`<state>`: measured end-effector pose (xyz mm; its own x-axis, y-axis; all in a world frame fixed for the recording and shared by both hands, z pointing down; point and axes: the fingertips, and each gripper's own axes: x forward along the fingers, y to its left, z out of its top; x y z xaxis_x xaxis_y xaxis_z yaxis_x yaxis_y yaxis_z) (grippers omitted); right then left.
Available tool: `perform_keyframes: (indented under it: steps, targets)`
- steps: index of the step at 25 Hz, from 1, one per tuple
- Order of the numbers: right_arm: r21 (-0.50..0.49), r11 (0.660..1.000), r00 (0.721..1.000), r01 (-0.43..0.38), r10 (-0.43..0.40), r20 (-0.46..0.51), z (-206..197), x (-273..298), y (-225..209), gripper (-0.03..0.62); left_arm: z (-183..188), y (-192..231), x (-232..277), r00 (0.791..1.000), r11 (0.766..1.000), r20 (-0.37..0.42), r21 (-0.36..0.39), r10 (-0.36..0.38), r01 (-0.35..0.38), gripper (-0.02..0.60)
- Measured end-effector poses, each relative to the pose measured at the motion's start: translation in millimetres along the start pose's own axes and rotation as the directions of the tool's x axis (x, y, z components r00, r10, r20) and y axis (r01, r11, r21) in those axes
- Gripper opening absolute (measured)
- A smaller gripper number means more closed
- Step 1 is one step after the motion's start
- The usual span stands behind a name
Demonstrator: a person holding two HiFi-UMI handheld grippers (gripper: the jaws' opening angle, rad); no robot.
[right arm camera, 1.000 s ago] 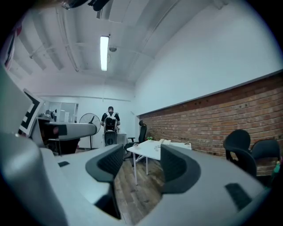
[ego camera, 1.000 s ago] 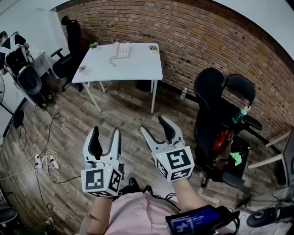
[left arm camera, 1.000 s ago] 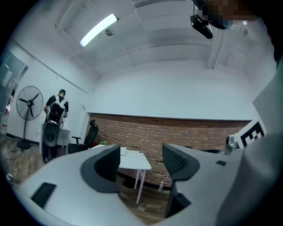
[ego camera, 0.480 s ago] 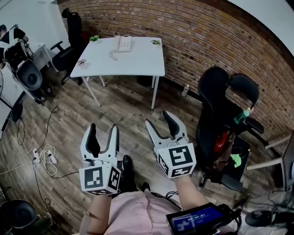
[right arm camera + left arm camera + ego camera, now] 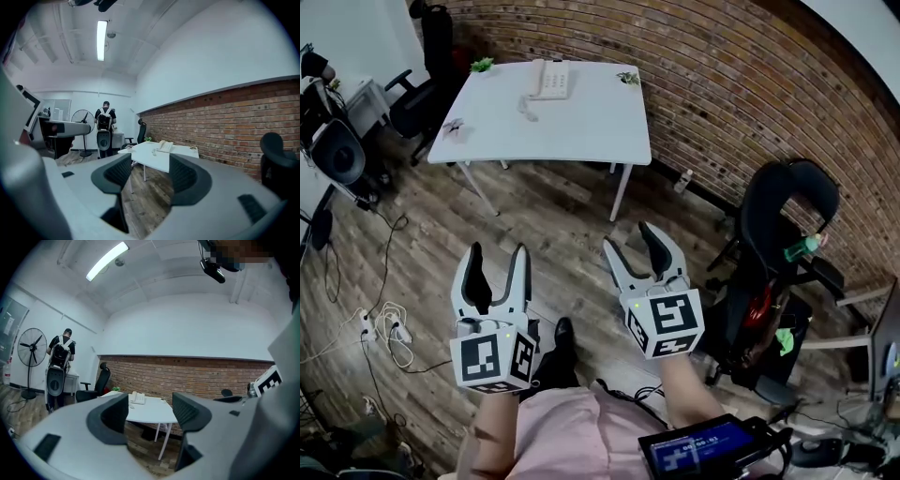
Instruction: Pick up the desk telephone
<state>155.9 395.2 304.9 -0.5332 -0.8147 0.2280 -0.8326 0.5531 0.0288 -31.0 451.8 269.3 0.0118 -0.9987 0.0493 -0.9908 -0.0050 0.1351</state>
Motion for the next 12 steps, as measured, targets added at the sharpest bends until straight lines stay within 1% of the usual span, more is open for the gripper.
perform_keyframes:
  steps: [7, 12]
  targets:
    - [0.002, 0.999, 0.999, 0.032, -0.032, 0.018, 31, 94, -13, 0.25, 22, 41, 94, 0.999, 0.999, 0.019, 0.012, -0.047, 0.047, 0.298]
    - [0.005, 0.999, 0.998, 0.049, -0.05, 0.04, 49, 142, -19, 0.238, 35, 62, 146, 0.997, 0.997, 0.032, 0.026, -0.074, 0.074, 0.298]
